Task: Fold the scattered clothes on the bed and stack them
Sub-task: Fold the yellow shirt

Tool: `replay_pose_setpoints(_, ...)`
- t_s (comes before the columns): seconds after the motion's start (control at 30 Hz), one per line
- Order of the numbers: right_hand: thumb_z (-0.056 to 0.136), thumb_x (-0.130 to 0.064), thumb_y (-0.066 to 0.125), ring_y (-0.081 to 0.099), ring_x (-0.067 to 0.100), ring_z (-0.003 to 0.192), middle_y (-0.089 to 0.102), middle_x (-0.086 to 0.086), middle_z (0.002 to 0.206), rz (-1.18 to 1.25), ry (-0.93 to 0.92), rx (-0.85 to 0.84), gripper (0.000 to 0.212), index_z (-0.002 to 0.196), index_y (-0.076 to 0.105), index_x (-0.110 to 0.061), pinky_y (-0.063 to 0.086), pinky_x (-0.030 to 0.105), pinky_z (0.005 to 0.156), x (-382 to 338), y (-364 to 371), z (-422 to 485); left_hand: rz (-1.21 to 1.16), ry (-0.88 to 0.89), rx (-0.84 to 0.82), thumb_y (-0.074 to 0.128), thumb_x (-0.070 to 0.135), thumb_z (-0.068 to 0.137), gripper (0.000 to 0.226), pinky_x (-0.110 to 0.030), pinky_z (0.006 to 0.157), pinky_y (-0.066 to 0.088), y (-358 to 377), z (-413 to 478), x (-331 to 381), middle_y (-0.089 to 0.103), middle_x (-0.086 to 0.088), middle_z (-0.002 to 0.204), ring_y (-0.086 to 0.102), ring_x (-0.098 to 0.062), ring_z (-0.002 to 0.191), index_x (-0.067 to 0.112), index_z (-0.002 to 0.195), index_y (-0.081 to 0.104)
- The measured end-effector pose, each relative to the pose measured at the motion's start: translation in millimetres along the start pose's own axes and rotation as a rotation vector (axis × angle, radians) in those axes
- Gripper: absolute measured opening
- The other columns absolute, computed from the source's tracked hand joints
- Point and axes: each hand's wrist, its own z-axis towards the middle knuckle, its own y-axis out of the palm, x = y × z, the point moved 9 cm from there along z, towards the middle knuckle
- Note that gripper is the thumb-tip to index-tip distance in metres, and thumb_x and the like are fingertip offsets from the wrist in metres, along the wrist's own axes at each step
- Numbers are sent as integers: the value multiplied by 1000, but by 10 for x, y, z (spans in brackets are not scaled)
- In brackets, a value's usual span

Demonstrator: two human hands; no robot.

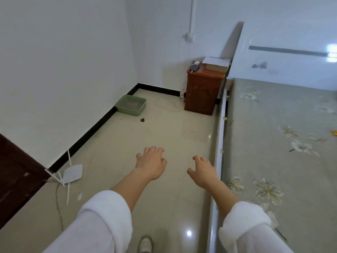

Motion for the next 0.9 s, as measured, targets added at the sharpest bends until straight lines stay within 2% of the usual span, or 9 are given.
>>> replay_pose_setpoints(0.33, 94, -37, 48, 42, 29, 127, 43, 9, 140, 144, 325, 114, 52, 139, 35, -12, 38, 44, 104, 677, -814, 1160, 2, 284, -118, 33, 32, 97, 45, -42, 104, 30, -146, 2005, 810, 38, -2, 145, 32, -23, 132, 22, 141, 37)
replay_pose_setpoints(0.47, 95, -34, 48, 47, 29, 122, 46, 11, 137, 187, 472, 150, 49, 137, 38, -10, 42, 40, 100, 1185, -1133, 1390, -16, 423, -136, 32, 30, 98, 43, -43, 102, 32, -281, 2608, 1427, 42, -3, 142, 35, -22, 129, 21, 140, 38)
replay_pose_setpoints(0.63, 97, -36, 46, 43, 29, 129, 42, 11, 143, 170, 591, 199, 55, 144, 32, -12, 38, 40, 103, 1792, -1562, 1821, -49, 610, -128, 33, 31, 99, 42, -42, 101, 36, -356, 3315, 2249, 42, -1, 142, 38, -22, 128, 21, 140, 39)
replay_pose_setpoints(0.9, 97, -38, 46, 41, 27, 131, 39, 10, 146, 253, 693, 254, 57, 146, 29, -13, 38, 39, 104, 2912, -2286, 2848, -27, 710, -193, 34, 32, 99, 44, -47, 106, 32, -259, 4634, 3649, 39, -3, 145, 32, -25, 133, 20, 141, 38)
